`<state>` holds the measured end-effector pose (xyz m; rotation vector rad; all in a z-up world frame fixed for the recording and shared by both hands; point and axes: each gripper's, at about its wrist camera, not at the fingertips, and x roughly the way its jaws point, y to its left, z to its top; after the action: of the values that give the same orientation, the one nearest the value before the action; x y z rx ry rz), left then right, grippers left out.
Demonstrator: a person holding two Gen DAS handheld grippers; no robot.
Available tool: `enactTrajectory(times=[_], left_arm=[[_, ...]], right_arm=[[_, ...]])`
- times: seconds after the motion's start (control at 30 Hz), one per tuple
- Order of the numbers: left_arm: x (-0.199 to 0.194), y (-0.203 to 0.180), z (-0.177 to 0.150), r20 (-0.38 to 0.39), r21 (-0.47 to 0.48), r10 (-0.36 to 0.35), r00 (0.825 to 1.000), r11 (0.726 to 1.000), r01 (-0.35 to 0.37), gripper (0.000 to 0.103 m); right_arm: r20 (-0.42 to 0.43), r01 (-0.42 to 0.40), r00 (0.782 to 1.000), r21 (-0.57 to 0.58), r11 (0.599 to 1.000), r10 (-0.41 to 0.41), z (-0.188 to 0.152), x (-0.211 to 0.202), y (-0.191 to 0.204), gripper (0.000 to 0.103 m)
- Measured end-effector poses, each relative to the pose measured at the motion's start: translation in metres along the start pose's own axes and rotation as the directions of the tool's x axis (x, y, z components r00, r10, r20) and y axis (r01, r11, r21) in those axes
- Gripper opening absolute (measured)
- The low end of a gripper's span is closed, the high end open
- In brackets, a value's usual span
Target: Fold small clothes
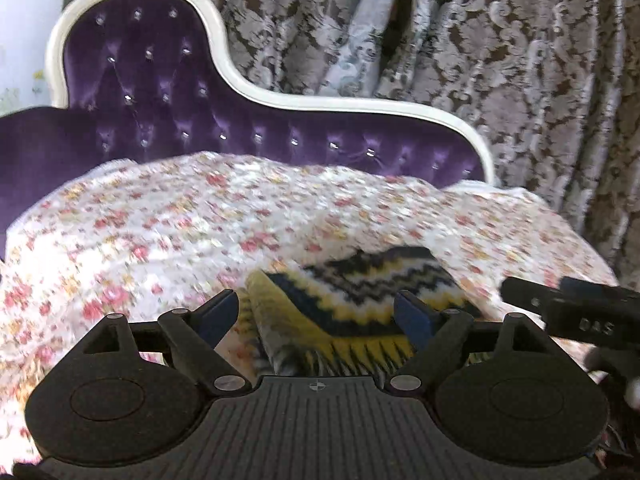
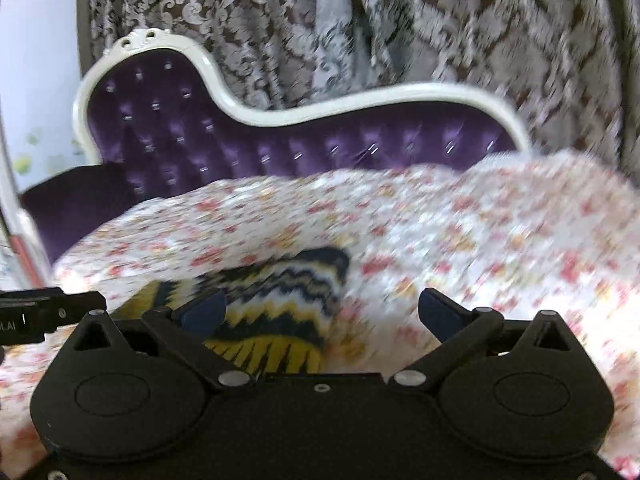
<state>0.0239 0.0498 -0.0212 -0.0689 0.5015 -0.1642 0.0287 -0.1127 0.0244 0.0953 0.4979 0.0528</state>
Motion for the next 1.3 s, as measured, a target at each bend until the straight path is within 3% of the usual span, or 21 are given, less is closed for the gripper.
enactTrajectory(times=[0.13,0.2,0.3,0.33,0.63,0.73,0.97,1.13,1.23,1.3], left_arm=[[0.020,-0.001,0.001,-0.018,0.011,0.071,0.997,0.997,-0.071,0.085],[0.029,-0.001,-0.002,-0.031,0.013,0.086,0.996,0.996,-0.086,0.085],[0.040,-0.001,-0.010,-0.068,0.022,0.117,0.991,0.993,-0.116,0.085],[0.044,-0.001,-0.013,-0.084,0.025,0.122,0.989,0.992,-0.120,0.085],[0.059,0.004,-0.033,-0.146,0.043,0.123,0.982,0.992,-0.118,0.089],[0.063,0.009,-0.036,-0.166,-0.006,0.117,0.979,0.993,-0.120,0.095],[0.067,0.020,-0.049,-0.151,-0.076,0.088,0.985,0.992,-0.100,0.100],[0.069,0.022,-0.048,-0.157,-0.089,0.089,0.984,0.991,-0.103,0.103],[0.070,0.022,-0.048,-0.157,-0.092,0.089,0.984,0.990,-0.104,0.103],[0.071,0.023,-0.049,-0.157,-0.096,0.086,0.984,0.990,-0.102,0.103]], right_arm=[[-0.030,-0.045,0.999,0.013,0.999,0.046,0.009,0.017,0.001,0.098],[-0.031,-0.051,0.998,0.030,0.998,0.052,0.009,0.021,0.000,0.073],[-0.058,-0.119,0.991,0.054,0.991,0.122,0.008,0.031,-0.001,0.049],[-0.068,-0.136,0.988,0.065,0.989,0.141,0.006,0.033,-0.001,0.048],[-0.171,-0.122,0.979,-0.067,0.990,0.109,-0.028,0.051,0.021,0.048],[-0.169,-0.123,0.979,-0.063,0.990,0.111,-0.033,0.052,0.019,0.049],[-0.127,-0.094,0.989,-0.145,0.985,0.076,-0.044,0.053,0.030,0.052],[-0.117,-0.107,0.989,-0.123,0.987,0.092,-0.044,0.053,0.026,0.054],[-0.116,-0.124,0.987,-0.103,0.987,0.112,-0.044,0.052,0.025,0.061],[-0.124,-0.141,0.984,-0.095,0.985,0.129,-0.045,0.053,0.026,0.084]])
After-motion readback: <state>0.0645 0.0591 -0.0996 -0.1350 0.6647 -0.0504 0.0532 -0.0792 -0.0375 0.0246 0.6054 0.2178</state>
